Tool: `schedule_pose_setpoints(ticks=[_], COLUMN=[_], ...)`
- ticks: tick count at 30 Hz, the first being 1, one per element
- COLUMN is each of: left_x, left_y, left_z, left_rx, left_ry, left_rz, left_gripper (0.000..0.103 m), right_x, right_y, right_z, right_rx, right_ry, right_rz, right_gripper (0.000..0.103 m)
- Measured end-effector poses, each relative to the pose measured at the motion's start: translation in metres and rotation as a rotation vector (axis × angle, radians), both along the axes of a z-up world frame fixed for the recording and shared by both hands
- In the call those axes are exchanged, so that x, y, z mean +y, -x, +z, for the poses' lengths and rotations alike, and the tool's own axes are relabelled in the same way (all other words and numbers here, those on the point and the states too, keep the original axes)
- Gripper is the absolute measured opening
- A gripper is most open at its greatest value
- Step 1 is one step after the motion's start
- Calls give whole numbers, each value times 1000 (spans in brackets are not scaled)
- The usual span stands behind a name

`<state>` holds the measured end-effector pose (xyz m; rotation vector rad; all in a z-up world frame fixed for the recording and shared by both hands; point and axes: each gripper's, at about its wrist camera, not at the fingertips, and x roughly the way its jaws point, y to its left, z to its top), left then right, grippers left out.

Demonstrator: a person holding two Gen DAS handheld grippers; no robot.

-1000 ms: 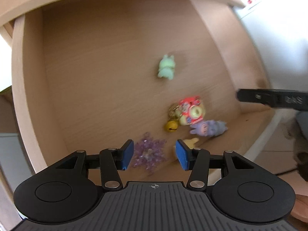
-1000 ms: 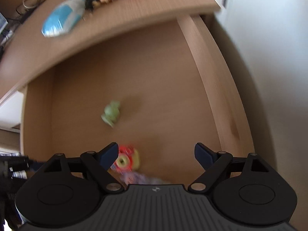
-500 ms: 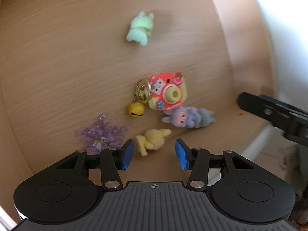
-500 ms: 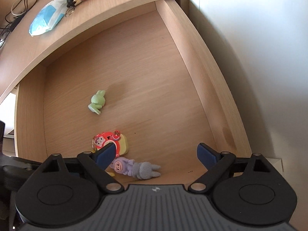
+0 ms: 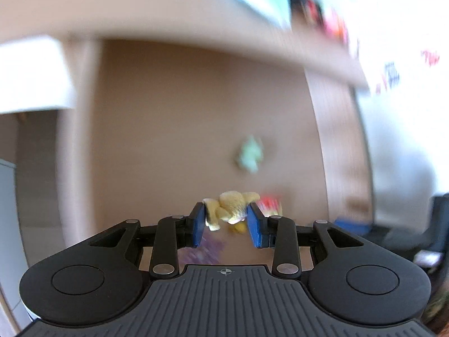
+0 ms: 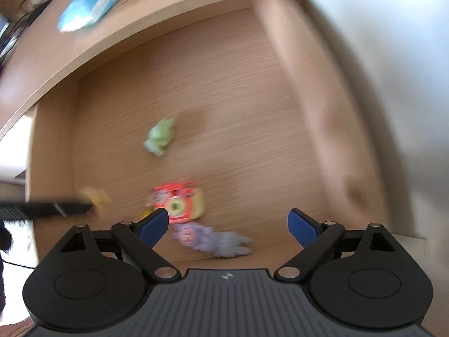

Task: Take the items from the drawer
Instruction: 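Reach into the drawer and grasp the yellow plush toy with the left gripper, then grasp the purple crystal snowflake with the right gripper while the left lifts the yellow plush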

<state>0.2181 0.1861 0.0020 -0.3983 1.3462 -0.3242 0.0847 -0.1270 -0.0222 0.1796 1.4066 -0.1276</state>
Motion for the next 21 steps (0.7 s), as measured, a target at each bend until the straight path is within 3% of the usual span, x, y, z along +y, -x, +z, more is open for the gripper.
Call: schedule_pose_setpoints(ticks=[5, 6, 7, 9, 13, 14, 17, 19, 21], left_x=[48, 53, 58, 66, 76, 82, 91, 100, 104], left_y=[16, 23, 27, 34, 43, 48, 52, 56, 57], left_z=[33, 35, 37, 38, 34, 35, 30, 28, 25], left_rx=[-106, -120, -130, -146, -158, -159, -153, -144, -139], left_ry=[-8, -3, 2, 3, 35, 43, 52, 55, 60], left_rz=[88, 104, 119, 137, 153, 157, 179, 192, 201], left_gripper=[36, 36, 36, 36, 36, 36, 36, 36, 36], right_x=[69, 69, 93, 105, 145, 152, 172, 178, 180], right_y=[-26, -26, -33, -37, -51, -51, -51, -49, -48], right_z=[-35, -35, -52, -62, -103, -107, -112, -113, -113], right_rx=[155, 155, 222, 250, 350, 334, 329, 332, 332], right_ry=[-240, -240, -289, -275, -98, -42, 74, 127, 150], right_rz=[130, 130, 173, 173, 228, 187, 288, 320, 336], right_gripper=[89, 88, 84, 83, 83, 84, 85, 81, 70])
